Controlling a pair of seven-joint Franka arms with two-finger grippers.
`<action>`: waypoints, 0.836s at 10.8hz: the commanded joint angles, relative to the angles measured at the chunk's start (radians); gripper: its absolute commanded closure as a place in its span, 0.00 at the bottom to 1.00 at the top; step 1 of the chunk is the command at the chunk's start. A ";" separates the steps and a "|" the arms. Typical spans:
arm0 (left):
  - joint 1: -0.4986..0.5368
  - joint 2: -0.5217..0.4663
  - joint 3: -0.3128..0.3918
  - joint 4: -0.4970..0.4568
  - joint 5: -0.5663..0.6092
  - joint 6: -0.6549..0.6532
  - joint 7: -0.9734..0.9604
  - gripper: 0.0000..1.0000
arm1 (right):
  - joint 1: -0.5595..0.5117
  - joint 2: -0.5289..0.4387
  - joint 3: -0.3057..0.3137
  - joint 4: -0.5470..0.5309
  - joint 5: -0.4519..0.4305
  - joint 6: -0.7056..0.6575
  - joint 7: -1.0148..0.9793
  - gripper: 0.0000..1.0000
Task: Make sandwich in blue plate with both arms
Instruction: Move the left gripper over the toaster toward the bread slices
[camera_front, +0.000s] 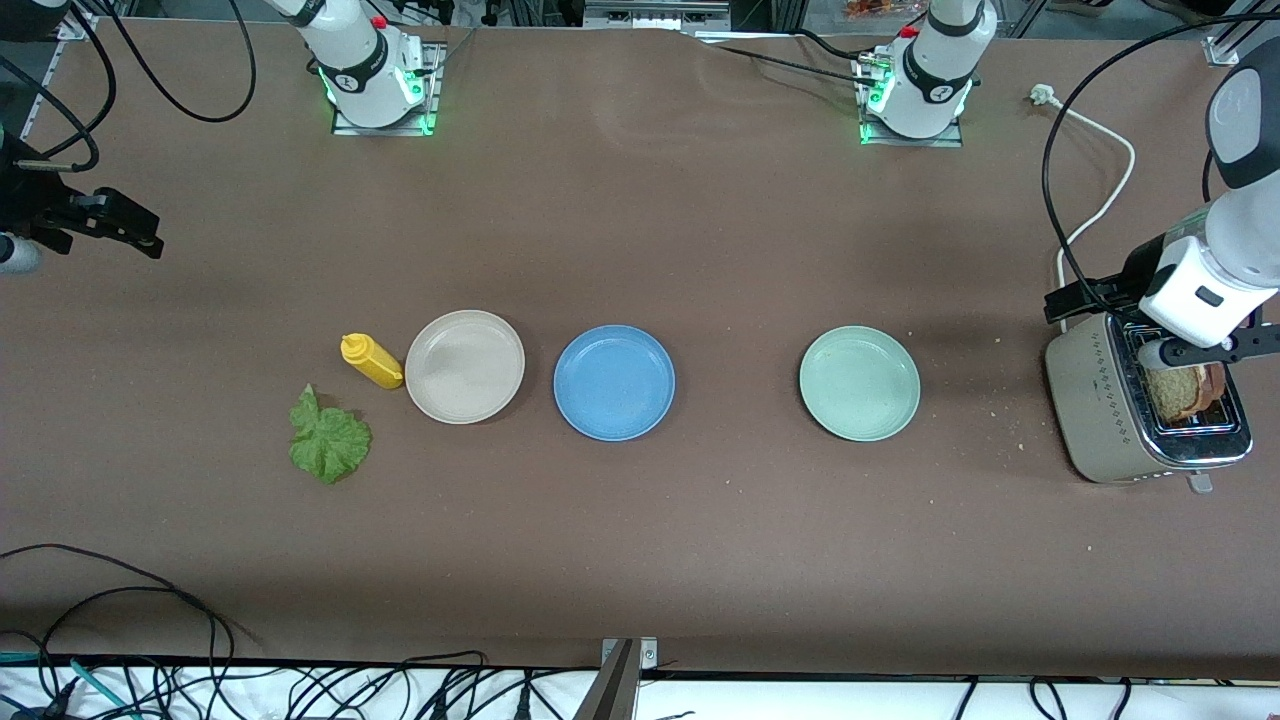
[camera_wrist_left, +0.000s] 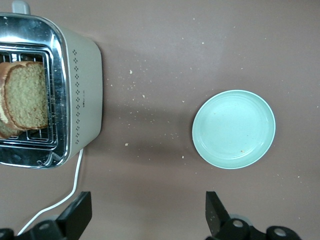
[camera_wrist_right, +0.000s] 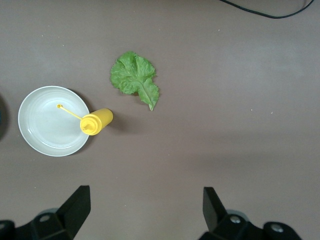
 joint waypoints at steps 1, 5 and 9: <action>0.020 -0.011 -0.002 0.004 0.019 -0.017 0.019 0.00 | 0.001 0.010 0.003 0.028 -0.015 -0.016 0.009 0.00; 0.040 -0.014 -0.003 0.006 0.019 -0.017 0.027 0.00 | 0.003 0.010 0.004 0.047 -0.015 -0.016 0.009 0.00; 0.095 -0.011 -0.002 0.007 0.022 -0.014 0.033 0.00 | 0.003 0.010 0.003 0.047 -0.015 -0.017 0.007 0.00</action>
